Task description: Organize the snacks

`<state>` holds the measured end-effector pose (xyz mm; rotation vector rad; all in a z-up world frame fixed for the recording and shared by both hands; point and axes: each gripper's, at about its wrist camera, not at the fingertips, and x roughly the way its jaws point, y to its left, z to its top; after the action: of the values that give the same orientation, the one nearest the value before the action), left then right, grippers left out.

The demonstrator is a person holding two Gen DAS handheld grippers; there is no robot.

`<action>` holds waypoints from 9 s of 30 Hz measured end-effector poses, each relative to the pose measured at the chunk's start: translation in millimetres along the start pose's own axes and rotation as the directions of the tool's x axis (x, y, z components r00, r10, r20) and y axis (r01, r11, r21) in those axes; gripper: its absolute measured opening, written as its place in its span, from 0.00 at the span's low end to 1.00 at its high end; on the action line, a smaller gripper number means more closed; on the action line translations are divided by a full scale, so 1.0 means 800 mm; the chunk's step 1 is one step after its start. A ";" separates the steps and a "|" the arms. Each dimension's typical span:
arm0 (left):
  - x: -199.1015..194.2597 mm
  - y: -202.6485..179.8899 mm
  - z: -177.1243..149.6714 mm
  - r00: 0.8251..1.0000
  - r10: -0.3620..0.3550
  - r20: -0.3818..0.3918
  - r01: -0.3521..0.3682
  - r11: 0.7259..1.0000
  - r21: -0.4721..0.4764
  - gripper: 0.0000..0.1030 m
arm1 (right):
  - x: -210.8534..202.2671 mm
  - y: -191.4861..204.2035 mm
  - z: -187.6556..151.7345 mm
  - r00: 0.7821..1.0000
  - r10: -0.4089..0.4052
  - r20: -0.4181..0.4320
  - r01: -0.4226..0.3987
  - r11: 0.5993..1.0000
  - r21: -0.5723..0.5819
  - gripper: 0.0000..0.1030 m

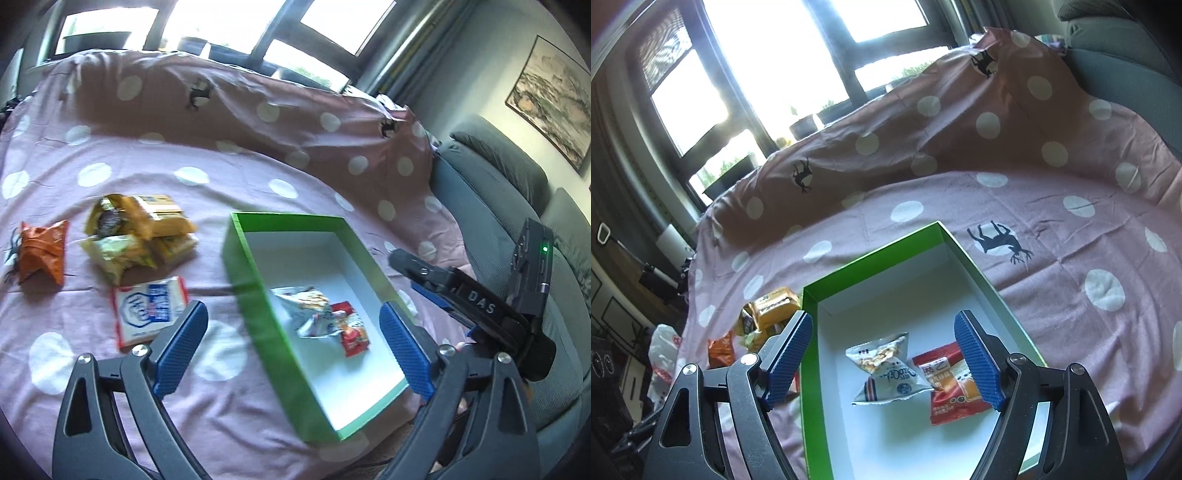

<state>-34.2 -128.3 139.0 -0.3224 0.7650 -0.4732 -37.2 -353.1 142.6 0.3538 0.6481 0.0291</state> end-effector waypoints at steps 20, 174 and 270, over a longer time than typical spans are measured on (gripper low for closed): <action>-0.035 0.206 -0.014 0.964 0.265 -0.009 -0.260 0.935 -0.241 0.96 | 0.050 0.106 -0.039 0.998 0.040 -0.041 -0.047 0.984 -0.169 0.79; -0.008 0.130 -0.043 0.968 0.239 -0.076 -0.243 0.969 -0.047 0.35 | 0.133 0.188 -0.118 0.893 0.285 -0.348 -0.337 0.936 -0.098 0.44; 0.112 -0.107 0.005 0.993 -0.031 -0.111 0.048 0.987 0.156 0.36 | 0.014 -0.049 0.007 0.987 0.139 -0.085 -0.132 0.988 0.080 0.44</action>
<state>0.0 -246.8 127.0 -0.1651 0.8223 -0.5895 -27.8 -390.3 127.2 0.4702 0.7147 0.1519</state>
